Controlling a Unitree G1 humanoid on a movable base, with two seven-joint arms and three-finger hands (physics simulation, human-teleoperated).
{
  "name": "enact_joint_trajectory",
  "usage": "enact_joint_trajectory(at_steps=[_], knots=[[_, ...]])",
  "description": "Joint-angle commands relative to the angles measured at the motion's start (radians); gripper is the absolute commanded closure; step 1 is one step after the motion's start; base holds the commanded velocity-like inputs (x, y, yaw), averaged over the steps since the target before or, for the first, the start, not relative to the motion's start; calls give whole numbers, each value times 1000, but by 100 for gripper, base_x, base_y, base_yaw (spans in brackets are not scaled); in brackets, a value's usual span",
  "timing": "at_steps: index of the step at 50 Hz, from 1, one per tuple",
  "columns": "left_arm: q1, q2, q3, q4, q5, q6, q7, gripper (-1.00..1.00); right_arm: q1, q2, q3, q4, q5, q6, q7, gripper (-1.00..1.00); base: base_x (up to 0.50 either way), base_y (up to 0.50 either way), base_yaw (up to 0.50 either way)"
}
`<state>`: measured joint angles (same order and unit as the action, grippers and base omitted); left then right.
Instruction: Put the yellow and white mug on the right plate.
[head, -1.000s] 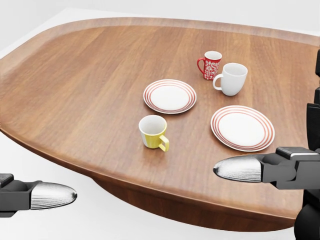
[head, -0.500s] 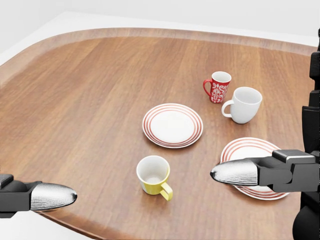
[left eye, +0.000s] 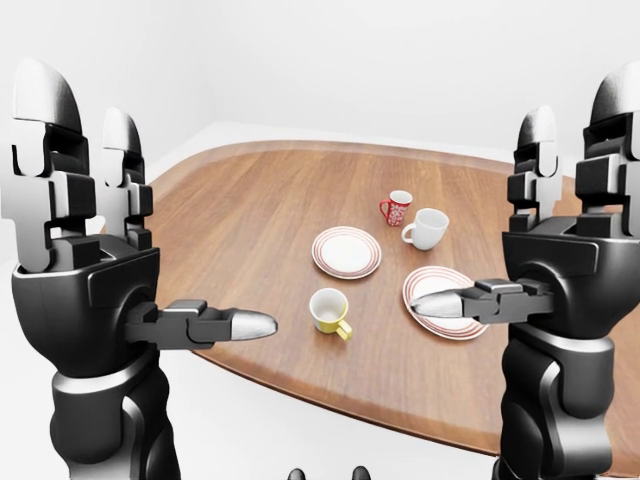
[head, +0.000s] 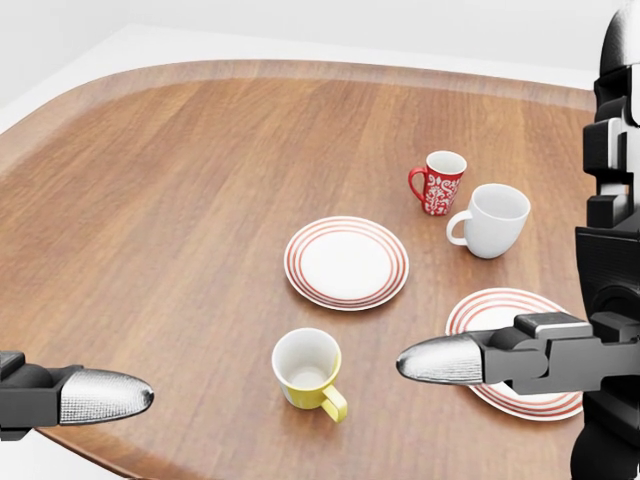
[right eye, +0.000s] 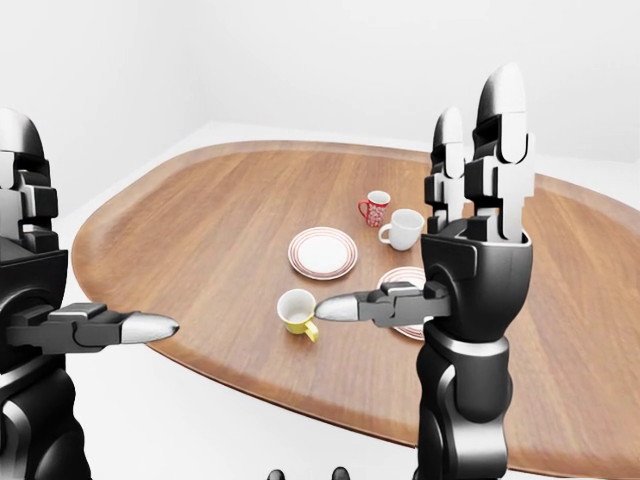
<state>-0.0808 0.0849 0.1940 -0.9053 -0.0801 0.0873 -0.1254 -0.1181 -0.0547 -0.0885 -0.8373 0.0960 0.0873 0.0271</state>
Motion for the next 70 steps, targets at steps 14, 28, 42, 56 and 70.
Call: enact_joint_trajectory(at_steps=[14,28,42,56,70], knots=[[1,-1,-2,1,1,0,-2,-100,9,-22,22,4,-5,0,-5,-100,44,13,0],[-16,10,33,1,-18,0,-4,-100,-55,-33,-12,67,-54,0,30,-100,0,0,0],[-8,19,33,75,-14,0,-11,-100,-303,-202,-48,330,-240,0,196,-100,0,0,0],[-10,24,45,87,-14,0,-14,-100,-418,-210,-9,531,-502,0,344,-100,0,0,0],[-12,26,47,86,-17,0,-12,-100,-473,-223,18,614,-741,0,497,-100,0,0,0]])
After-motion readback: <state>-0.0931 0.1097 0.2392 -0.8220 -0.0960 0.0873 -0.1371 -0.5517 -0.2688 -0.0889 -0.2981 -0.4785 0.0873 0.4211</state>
